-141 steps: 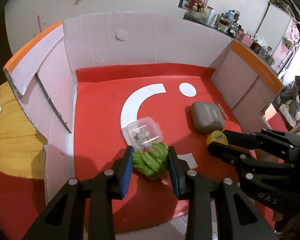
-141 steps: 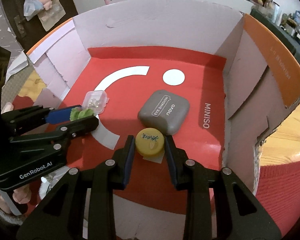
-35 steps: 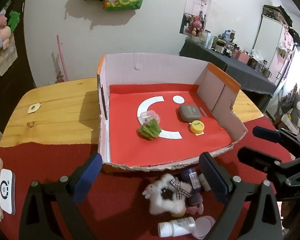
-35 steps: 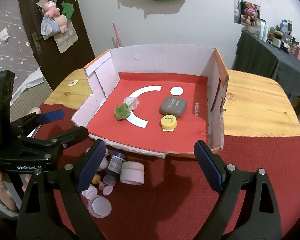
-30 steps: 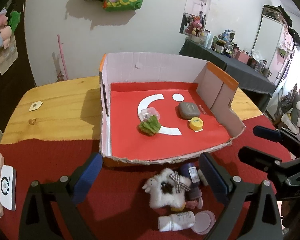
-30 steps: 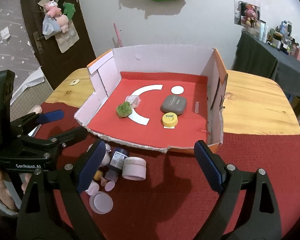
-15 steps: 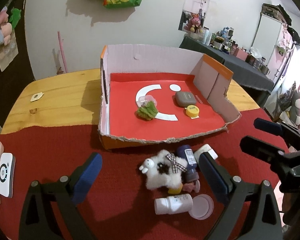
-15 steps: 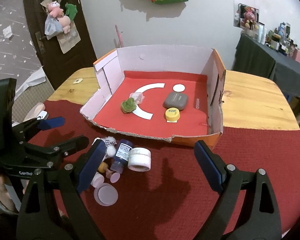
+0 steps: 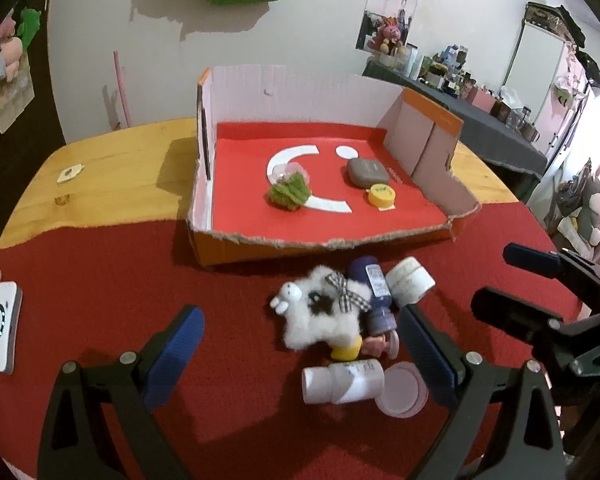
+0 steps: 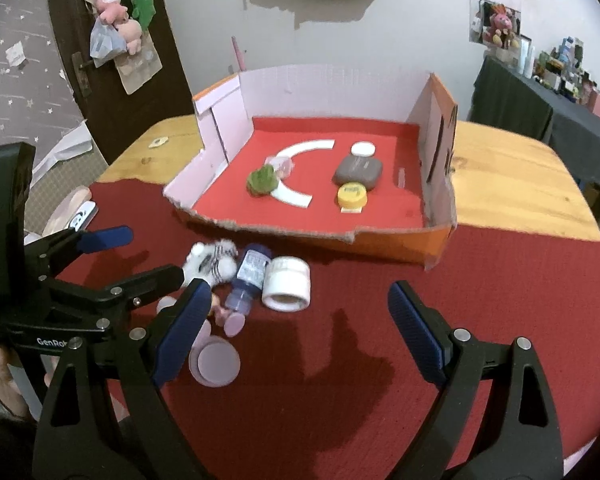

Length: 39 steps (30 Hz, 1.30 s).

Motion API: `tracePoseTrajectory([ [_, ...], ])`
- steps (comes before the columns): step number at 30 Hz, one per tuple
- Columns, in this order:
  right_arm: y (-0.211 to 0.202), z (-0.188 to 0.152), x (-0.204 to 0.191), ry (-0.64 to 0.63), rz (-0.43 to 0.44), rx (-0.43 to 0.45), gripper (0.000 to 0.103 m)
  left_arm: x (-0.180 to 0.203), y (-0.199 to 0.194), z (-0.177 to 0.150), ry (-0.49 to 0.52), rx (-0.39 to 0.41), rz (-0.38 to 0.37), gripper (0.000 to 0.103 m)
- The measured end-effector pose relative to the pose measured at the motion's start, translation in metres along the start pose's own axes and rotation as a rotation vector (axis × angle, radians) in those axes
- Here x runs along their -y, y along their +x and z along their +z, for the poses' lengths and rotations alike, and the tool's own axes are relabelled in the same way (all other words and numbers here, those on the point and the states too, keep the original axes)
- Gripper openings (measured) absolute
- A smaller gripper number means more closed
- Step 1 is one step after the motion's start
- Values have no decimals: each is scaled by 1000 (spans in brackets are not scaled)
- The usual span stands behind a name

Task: Organize objects
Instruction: 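Withdraw both grippers from the box toward the remaining items, then grasp the white pill bottle with the left gripper while the right grasps the clear round container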

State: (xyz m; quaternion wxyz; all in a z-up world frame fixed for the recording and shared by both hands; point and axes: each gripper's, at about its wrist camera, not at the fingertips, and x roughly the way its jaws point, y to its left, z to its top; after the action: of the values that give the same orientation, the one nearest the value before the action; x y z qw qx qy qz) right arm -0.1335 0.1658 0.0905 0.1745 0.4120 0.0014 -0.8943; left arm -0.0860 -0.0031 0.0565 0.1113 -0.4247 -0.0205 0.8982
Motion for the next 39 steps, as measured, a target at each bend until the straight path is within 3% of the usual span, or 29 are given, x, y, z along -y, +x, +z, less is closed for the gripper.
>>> tracePoseTrajectory([
  [24,6,-46,-14,-14,15,-69,91,5,8,-36,-23,-61,-14,99],
  [39,28,-58,-42,-77,58,-116,90,-16,13,-45,-70,-76,21,99],
])
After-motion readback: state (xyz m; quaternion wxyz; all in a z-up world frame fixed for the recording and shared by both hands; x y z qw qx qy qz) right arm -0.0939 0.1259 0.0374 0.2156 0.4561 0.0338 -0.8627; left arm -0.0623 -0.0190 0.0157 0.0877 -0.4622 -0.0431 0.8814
